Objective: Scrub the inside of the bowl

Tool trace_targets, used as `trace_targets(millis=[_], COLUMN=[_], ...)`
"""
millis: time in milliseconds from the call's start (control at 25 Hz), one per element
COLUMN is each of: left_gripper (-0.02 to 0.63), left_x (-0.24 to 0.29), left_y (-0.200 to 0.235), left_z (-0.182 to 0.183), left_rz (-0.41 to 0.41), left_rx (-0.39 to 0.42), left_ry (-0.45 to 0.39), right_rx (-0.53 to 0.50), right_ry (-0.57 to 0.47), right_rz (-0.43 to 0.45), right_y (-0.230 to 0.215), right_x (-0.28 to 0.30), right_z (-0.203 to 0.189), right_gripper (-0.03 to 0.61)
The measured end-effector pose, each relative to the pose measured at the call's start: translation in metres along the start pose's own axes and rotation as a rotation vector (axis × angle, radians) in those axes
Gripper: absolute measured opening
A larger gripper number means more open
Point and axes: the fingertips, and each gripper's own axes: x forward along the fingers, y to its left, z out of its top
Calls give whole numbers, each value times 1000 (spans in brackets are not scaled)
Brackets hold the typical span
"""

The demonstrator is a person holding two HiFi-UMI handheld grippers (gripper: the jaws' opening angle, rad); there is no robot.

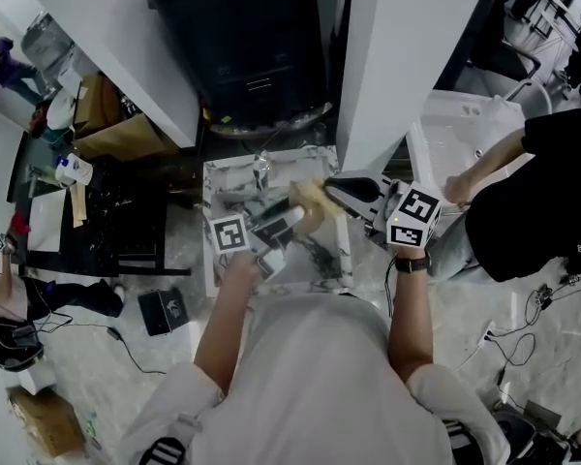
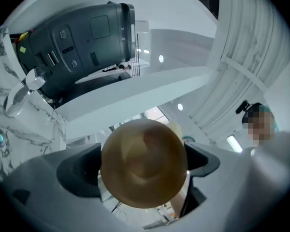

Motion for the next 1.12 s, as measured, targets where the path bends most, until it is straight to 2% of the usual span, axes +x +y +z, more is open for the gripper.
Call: trace_targets(millis=[80, 160, 280, 440, 640, 840, 960, 1120], left_gripper=[548, 548, 548, 548, 548, 548, 548, 548], left_x=[3, 10, 15, 10, 0, -4, -1, 17], left_y=[-1, -18, -40, -49, -37, -22, -11, -19], left_z=[-18, -27, -19, 11, 42, 50, 37, -5], left_rz=[6, -54, -155, -204, -133, -58, -25, -47], left_rx=[38, 16, -64, -102, -36, 17, -2, -2], left_ry=[72, 84, 10, -111, -170, -152, -135, -17], right_rx=[35, 58, 98, 86, 52, -12, -9, 17], right_ry=[9, 42, 91, 160, 166, 97, 2, -94], right_rz=[-61, -105, -136, -103, -35, 47, 90, 71], right_y=[-13, -24, -33, -24, -6, 16, 24, 17], right_x=[-3, -5, -10, -13, -13, -16, -24, -31], right_z=[-9, -23, -43, -55, -49, -27, -6, 14], right_gripper=[23, 23, 23, 23, 23, 23, 23, 22])
